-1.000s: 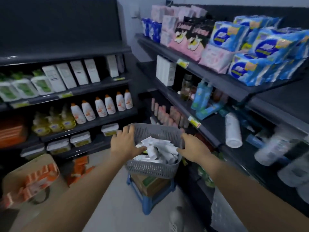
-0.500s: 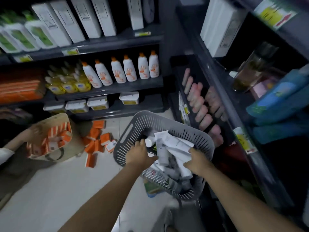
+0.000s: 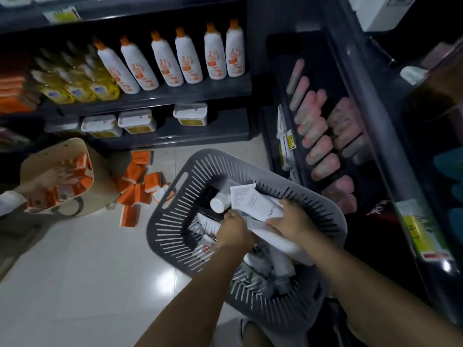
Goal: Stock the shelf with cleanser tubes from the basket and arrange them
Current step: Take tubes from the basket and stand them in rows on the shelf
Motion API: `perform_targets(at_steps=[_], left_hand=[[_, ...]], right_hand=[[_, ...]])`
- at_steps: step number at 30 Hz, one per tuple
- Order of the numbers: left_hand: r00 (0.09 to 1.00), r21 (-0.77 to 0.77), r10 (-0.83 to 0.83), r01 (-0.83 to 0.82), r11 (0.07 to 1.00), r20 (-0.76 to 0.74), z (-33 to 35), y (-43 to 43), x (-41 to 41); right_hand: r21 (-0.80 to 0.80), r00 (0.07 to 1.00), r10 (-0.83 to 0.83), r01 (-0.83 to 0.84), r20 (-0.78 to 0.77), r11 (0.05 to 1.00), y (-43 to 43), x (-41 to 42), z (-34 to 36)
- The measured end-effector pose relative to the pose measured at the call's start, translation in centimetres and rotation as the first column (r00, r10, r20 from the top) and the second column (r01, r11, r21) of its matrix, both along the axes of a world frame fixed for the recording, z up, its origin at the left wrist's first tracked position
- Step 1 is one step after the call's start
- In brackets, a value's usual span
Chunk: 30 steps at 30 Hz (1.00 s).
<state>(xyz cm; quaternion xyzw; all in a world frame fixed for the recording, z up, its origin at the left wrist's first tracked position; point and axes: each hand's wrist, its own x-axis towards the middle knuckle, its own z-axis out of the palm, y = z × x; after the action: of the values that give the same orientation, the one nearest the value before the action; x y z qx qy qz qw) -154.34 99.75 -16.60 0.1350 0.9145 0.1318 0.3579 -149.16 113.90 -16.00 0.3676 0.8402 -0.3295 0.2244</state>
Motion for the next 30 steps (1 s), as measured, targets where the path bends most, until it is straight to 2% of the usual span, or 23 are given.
perform_targets(at_steps=[2, 4, 5, 6, 8, 10, 12, 13, 15, 17, 20, 22, 25, 30], left_hand=[[0.998, -0.004, 0.039, -0.039, 0.999, 0.048, -0.3, -0.3, -0.8], [0.963, -0.022, 0.203, -0.202, 0.979, 0.176, -0.1, -1.3, -2.4], [0.904, -0.013, 0.326, -0.336, 0.942, 0.278, 0.2, -2.0, -3.3], [0.794, -0.002, 0.445, -0.488, 0.873, 0.415, 0.4, -2.7, -4.1], [0.533, -0.036, 0.537, -0.688, 0.725, 0.654, 0.6, -4.1, -5.1], [0.436, -0.017, 0.56, -0.779, 0.627, 0.704, 0.8, -5.2, -5.5], [0.496, 0.092, 0.623, -0.821, 0.564, 0.605, 1.3, -5.9, -5.6], [0.576, 0.161, 0.635, -0.792, 0.589, 0.515, 1.7, -6.0, -5.7], [0.766, 0.254, 0.541, -0.632, 0.732, 0.347, 3.1, -6.0, -5.7], [0.891, 0.331, 0.42, -0.455, 0.827, 0.175, 4.7, -5.8, -5.8], [0.931, 0.451, 0.36, -0.348, 0.822, 0.062, 7.7, -5.6, -6.2], [0.942, 0.504, 0.335, -0.291, 0.813, 0.005, 10.0, -5.7, -6.7], [0.949, 0.573, 0.309, -0.22, 0.79, -0.061, 12.3, -6.4, -7.5], [0.983, 0.675, 0.123, 0.002, 0.738, -0.138, 18.9, -6.9, -6.9]], right_hand=[[0.045, 0.999, 0.046, -0.046, 0.002, 0.998, 0.3, -0.3, -0.5], [0.103, 0.993, 0.116, -0.115, -0.004, 0.988, 0.4, -0.6, -0.7], [0.134, 0.987, 0.162, -0.162, 0.014, 0.978, 0.2, -0.7, -0.7], [0.175, 0.976, 0.215, -0.219, 0.045, 0.96, -0.1, -0.7, -0.8], [0.251, 0.953, 0.285, -0.301, 0.1, 0.92, -0.8, -0.7, -1.0], [0.274, 0.953, 0.287, -0.303, 0.099, 0.913, -1.3, -0.8, -1.2], [0.253, 0.95, 0.295, -0.312, 0.1, 0.916, -1.6, -1.0, -1.0], [0.236, 0.952, 0.289, -0.306, 0.102, 0.923, -1.6, -1.1, -0.8], [0.208, 0.964, 0.247, -0.263, 0.1, 0.942, -1.4, -1.3, -0.2], [0.188, 0.975, 0.209, -0.22, 0.075, 0.957, -1.2, -1.4, 0.8], [0.241, 0.975, 0.221, -0.216, 0.008, 0.946, -1.4, -0.9, 3.0], [0.255, 0.98, 0.179, -0.151, -0.09, 0.955, -2.1, -0.5, 4.7], [0.21, 0.955, -0.013, 0.079, -0.297, 0.975, -3.2, 0.0, 8.7], [0.251, 0.825, -0.247, 0.417, -0.509, 0.874, -6.3, 3.1, 17.6]])
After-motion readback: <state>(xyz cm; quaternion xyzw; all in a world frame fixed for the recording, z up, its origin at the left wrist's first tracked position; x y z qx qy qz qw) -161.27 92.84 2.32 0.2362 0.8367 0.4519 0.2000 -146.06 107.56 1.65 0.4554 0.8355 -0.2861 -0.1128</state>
